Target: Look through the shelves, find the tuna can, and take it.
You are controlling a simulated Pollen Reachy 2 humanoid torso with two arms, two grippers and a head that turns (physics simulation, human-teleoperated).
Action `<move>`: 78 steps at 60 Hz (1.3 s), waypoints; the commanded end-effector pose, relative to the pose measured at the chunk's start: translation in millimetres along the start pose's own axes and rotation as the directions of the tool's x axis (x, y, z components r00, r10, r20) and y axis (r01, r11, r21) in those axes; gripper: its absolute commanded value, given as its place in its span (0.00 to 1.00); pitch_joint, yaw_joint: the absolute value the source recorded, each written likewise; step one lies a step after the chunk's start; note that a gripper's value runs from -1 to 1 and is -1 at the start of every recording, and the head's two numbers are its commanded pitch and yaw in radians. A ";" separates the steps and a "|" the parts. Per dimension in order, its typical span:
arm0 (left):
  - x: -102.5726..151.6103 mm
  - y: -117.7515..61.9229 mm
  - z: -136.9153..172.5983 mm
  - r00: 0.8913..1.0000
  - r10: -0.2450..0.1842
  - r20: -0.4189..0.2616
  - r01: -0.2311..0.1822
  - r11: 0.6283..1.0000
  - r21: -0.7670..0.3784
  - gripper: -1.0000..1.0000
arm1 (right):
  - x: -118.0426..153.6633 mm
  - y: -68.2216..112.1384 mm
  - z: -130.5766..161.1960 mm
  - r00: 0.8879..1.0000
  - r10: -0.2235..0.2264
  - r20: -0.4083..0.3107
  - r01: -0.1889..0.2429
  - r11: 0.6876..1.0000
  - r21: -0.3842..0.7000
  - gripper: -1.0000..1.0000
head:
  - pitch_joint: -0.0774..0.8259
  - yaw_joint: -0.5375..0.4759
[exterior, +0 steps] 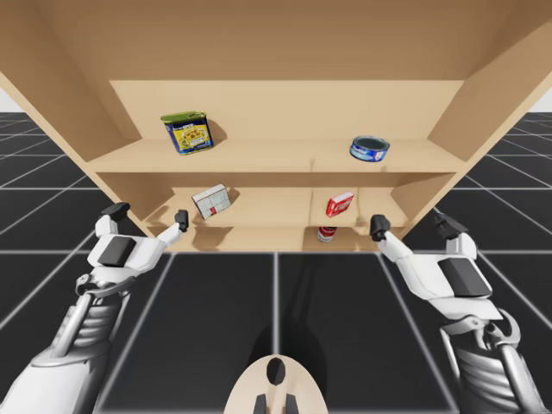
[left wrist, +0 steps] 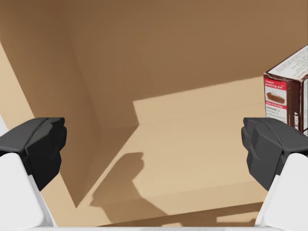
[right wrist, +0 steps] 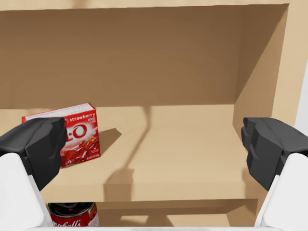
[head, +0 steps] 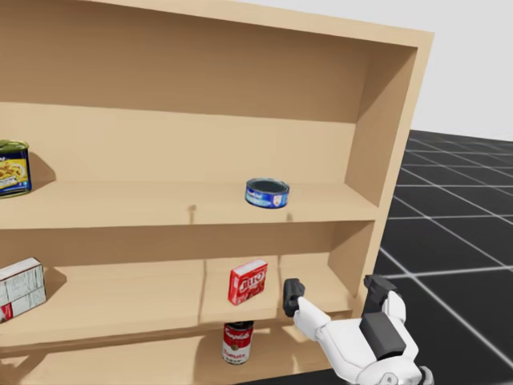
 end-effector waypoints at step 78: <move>0.7 0.6 0.0 1.000 -0.002 -0.018 0.002 1.000 -0.003 0.00 | 114.8 53.2 -117.1 0.950 0.071 -0.305 -0.036 0.992 0.118 0.00 | 0.33 0.27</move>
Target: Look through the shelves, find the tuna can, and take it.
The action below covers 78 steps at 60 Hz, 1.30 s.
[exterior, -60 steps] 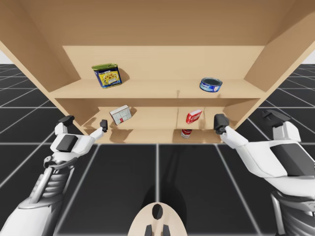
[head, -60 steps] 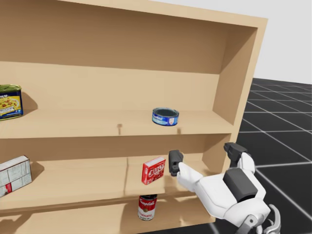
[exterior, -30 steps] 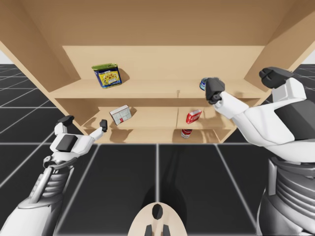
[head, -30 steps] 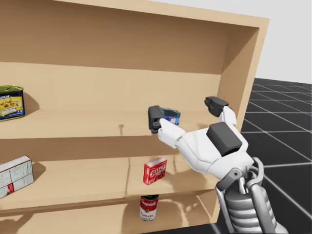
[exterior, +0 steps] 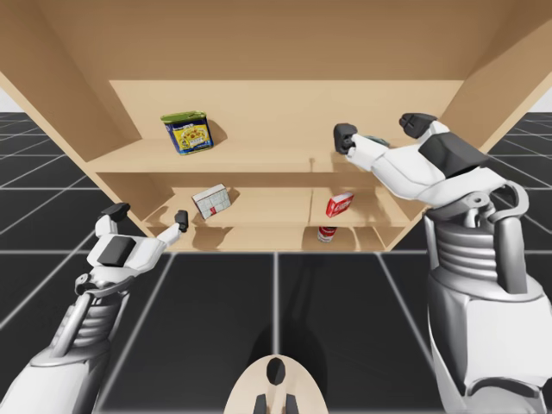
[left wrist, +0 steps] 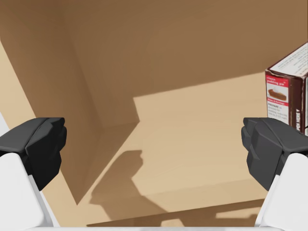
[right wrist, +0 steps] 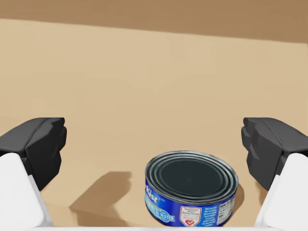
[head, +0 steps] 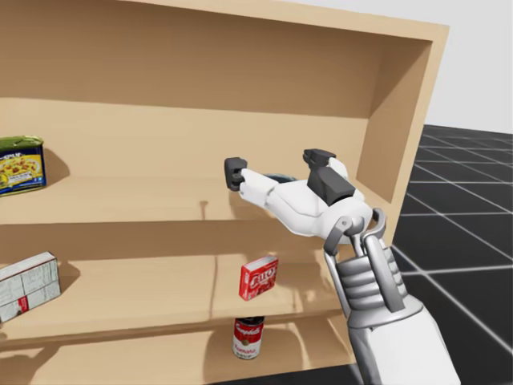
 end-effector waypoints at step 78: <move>-0.3 -2.5 0.4 1.000 -0.004 -0.004 0.004 1.000 -0.007 0.00 | 13.4 -1.9 32.6 0.983 -0.045 -0.180 0.021 0.991 -0.130 1.00 | 0.35 0.29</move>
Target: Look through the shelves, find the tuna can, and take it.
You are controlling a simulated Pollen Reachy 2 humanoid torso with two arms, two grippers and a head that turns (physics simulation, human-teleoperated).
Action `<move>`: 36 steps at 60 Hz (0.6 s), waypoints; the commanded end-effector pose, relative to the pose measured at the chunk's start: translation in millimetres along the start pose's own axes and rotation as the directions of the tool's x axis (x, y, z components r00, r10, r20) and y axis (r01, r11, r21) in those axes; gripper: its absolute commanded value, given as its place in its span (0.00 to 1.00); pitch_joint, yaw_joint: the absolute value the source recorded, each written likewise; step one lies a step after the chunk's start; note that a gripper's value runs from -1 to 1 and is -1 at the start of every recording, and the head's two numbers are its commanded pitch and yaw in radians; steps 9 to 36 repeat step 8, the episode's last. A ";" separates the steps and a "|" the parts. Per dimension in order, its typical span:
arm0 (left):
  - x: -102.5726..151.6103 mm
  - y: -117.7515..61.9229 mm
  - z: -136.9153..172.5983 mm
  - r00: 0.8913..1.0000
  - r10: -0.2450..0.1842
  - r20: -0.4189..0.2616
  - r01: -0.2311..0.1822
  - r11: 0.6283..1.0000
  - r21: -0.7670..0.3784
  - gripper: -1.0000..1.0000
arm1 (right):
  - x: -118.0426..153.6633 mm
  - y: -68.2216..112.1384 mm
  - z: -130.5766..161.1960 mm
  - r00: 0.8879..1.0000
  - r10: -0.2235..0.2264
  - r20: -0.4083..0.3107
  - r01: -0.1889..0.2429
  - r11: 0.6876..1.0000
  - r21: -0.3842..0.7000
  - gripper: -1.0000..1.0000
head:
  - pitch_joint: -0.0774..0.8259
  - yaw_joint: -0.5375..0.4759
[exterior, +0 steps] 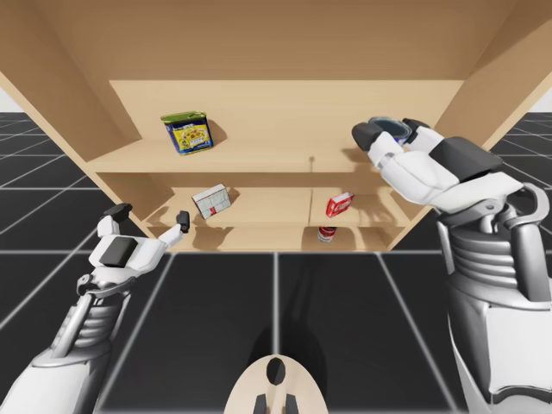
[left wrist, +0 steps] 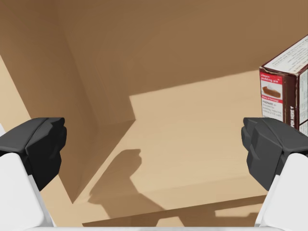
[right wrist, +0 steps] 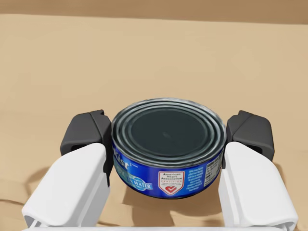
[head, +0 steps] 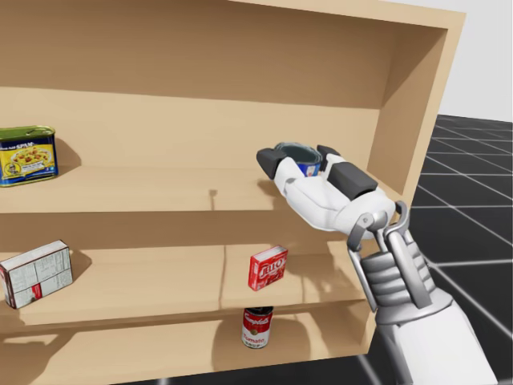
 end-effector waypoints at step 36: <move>-0.3 -0.9 -0.6 1.000 -0.004 -0.002 0.004 1.000 0.000 0.00 | 14.0 19.7 61.2 0.995 0.034 -0.090 -0.045 0.992 -0.119 1.00 | 0.36 0.29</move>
